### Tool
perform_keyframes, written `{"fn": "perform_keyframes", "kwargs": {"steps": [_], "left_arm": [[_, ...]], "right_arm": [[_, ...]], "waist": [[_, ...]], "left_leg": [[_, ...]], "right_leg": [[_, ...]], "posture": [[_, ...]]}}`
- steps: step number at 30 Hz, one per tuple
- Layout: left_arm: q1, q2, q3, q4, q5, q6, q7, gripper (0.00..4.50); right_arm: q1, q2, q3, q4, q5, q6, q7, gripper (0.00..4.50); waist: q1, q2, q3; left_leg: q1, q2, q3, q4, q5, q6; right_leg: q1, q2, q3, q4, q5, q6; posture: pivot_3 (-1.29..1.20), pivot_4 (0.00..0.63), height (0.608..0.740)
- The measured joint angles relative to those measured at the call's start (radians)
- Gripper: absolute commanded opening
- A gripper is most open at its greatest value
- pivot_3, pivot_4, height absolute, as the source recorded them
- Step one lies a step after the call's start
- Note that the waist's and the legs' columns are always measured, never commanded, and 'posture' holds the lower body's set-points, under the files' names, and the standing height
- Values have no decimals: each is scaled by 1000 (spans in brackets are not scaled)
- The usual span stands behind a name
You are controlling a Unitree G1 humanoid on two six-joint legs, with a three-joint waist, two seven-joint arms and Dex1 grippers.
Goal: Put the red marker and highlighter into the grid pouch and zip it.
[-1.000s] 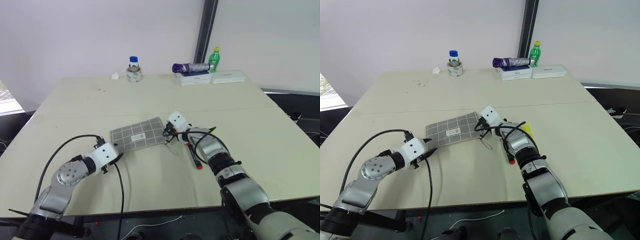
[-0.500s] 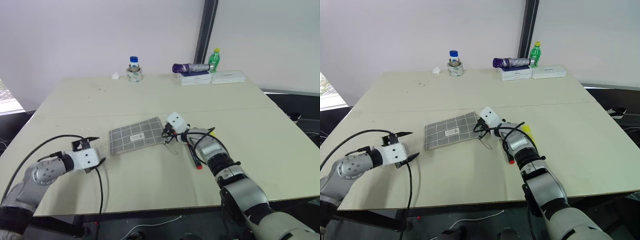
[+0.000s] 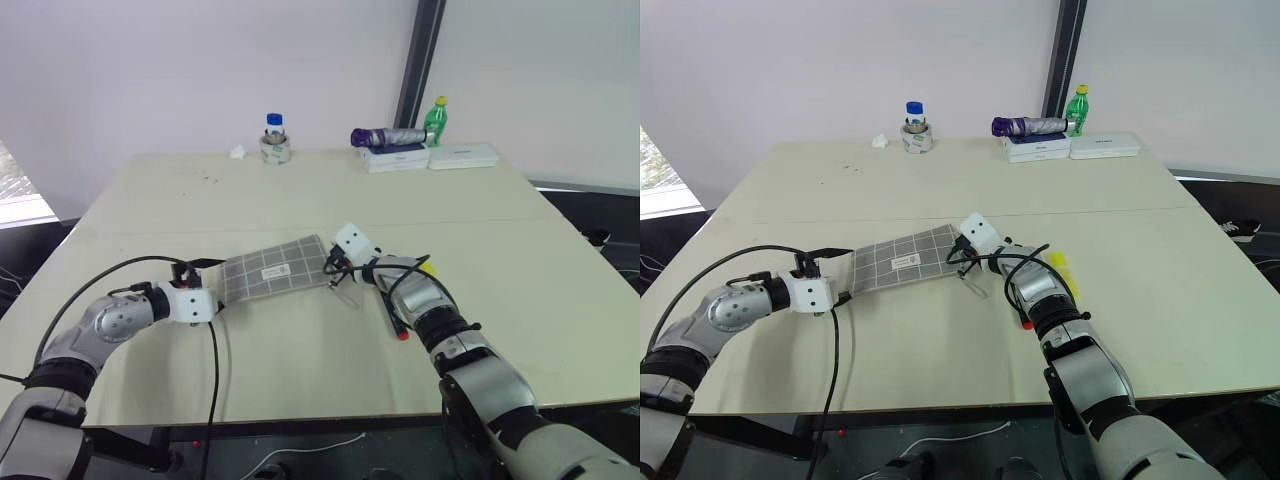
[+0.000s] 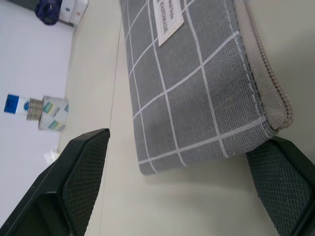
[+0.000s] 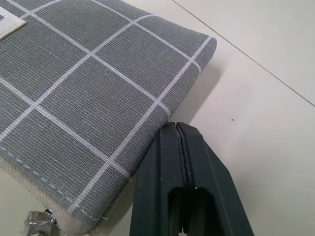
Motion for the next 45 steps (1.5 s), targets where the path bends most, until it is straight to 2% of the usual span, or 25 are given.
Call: {"fn": "perform_keyframes", "kwargs": {"steps": [2, 6, 7, 13, 16, 19, 24, 27, 31, 33, 38, 45], "left_arm": [[3, -10, -13, 11, -10, -29, -23, 2595], [21, -24, -17, 15, -38, -67, -62, 368], [20, -22, -14, 11, -52, -68, -68, 49], [87, -17, 2, -57, -133, -56, -109, 49], [152, -15, 22, -147, -189, 6, -138, 49], [246, -24, 60, -292, -266, 156, -149, 49], [396, -82, 143, -584, -410, 514, -122, 49], [475, -153, 214, -786, -492, 753, -42, 0], [518, -249, 239, -959, -546, 977, 57, 0], [517, -294, 240, -1025, -560, 1056, 96, 0], [498, -377, 237, -1107, -567, 1166, 151, 0], [483, -431, 198, -1148, -566, 1230, 163, 0]], "right_arm": [[0, 0, 0, 0, 0, 0, 0, 0], [0, 1, 0, 0, 0, 1, 0, 0], [0, 2, 0, -1, 0, 1, 0, 0], [0, 9, 1, -1, 0, 1, -1, 0], [0, 10, 1, -1, 0, 1, -1, 0], [0, 7, 1, -4, -2, -6, -7, 0], [2, -34, -5, -89, -15, -52, -36, 0], [30, -82, -50, -233, 23, -26, -12, 889], [104, -145, -93, -435, 83, 71, 53, 3021], [144, -148, -114, -519, 124, 141, 72, 3949], [208, -146, -119, -654, 192, 275, 94, 3949], [202, -100, -96, -605, 182, 280, 31, 3949]], "waist": [[0, 0, 0], [-2, 0, 0], [-2, 0, 0], [-11, 1, 0], [-19, 1, 0], [-25, 1, 0], [-25, 1, 0], [-22, 1, 0], [-13, 0, 0], [-9, 0, 0], [-4, 0, 0], [3, 0, 0]], "left_leg": [[0, 0, 0, 0, 0, 0], [0, 0, 0, 0, 0, 0], [0, 0, 0, 0, 0, 0], [0, 1, 0, -1, 0, 0], [0, 2, 0, -1, 0, 0], [0, 2, 0, -1, 0, 0], [-1, 3, 0, -1, 0, 0], [-1, 3, 0, -1, 0, 0], [-1, 3, 0, 1, 0, 0], [0, 3, 0, 1, 0, 0], [0, 4, 0, 1, 0, 0], [0, 4, 1, 1, 0, 0]], "right_leg": [[0, 0, 0, 0, 0, 0], [-1, 0, 0, 0, 0, 0], [-1, 0, 0, 0, 0, 0], [-1, 1, 0, 0, 0, 0], [-1, 0, 1, 0, 0, 0], [-1, 0, 1, 0, 0, 0], [-2, 1, 2, 0, 0, 0], [-2, 1, 2, 0, 0, 0], [0, 1, 1, 0, 0, 0], [0, 1, 1, 0, 0, -1], [0, 2, 1, 0, 1, -1], [1, 2, 2, -1, 1, -1]], "posture": [[0, 150, 740], [0, 150, 740], [0, 150, 740], [0, 150, 740], [0, 150, 740], [0, 150, 740], [0, 150, 740], [0, 150, 740], [0, 150, 740], [0, 150, 740], [0, 150, 740], [0, 150, 740]]}}
